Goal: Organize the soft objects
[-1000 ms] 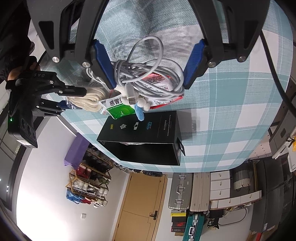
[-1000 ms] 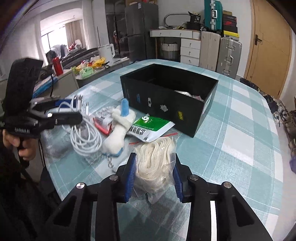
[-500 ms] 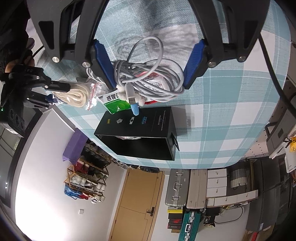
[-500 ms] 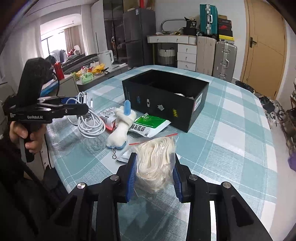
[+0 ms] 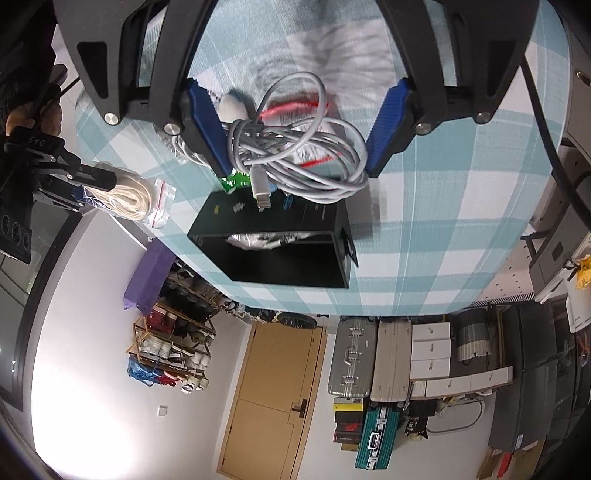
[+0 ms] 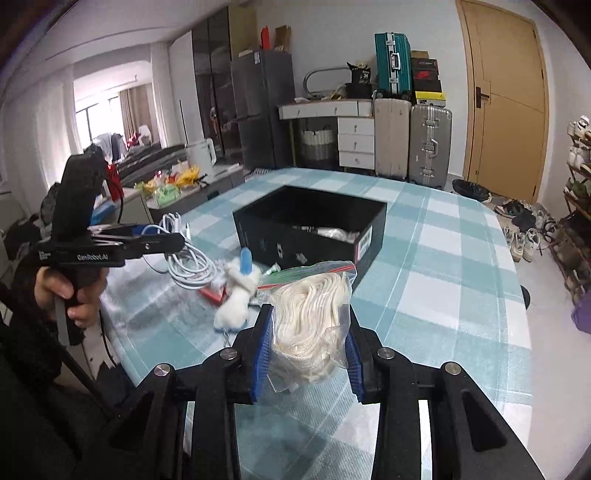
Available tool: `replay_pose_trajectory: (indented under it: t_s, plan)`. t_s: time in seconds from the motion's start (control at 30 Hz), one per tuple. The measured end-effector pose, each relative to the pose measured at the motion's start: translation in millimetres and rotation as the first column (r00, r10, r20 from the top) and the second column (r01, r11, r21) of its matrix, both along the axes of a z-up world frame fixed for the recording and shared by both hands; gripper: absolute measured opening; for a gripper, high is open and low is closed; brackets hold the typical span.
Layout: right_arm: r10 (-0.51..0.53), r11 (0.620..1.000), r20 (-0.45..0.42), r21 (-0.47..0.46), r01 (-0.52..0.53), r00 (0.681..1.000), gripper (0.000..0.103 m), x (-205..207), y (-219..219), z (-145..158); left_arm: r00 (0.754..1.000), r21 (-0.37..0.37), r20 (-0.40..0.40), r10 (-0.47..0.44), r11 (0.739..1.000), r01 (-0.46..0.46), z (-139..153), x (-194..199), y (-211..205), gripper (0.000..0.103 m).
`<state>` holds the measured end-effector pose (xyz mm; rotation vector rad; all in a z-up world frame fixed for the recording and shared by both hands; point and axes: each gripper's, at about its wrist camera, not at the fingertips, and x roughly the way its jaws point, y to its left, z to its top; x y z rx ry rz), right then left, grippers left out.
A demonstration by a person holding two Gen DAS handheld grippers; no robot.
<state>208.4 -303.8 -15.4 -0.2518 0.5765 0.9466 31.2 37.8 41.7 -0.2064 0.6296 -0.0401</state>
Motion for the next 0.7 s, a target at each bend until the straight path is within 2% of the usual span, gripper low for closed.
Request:
replay_pose_trajectory:
  t_s: [0.2,0.7]
  plan:
    - [-0.034,0.999,0.009,0.042,0.034,0.999,0.035,8,7,5,1.0,0.008,0.02,0.0,1.0,0.0,8,13,0,0.072]
    - [-0.058,0.996,0.001,0.072,0.058,0.998,0.035,32,40,18,0.998,-0.006,0.044,0.04,0.999,-0.04,19,52,15,0.072]
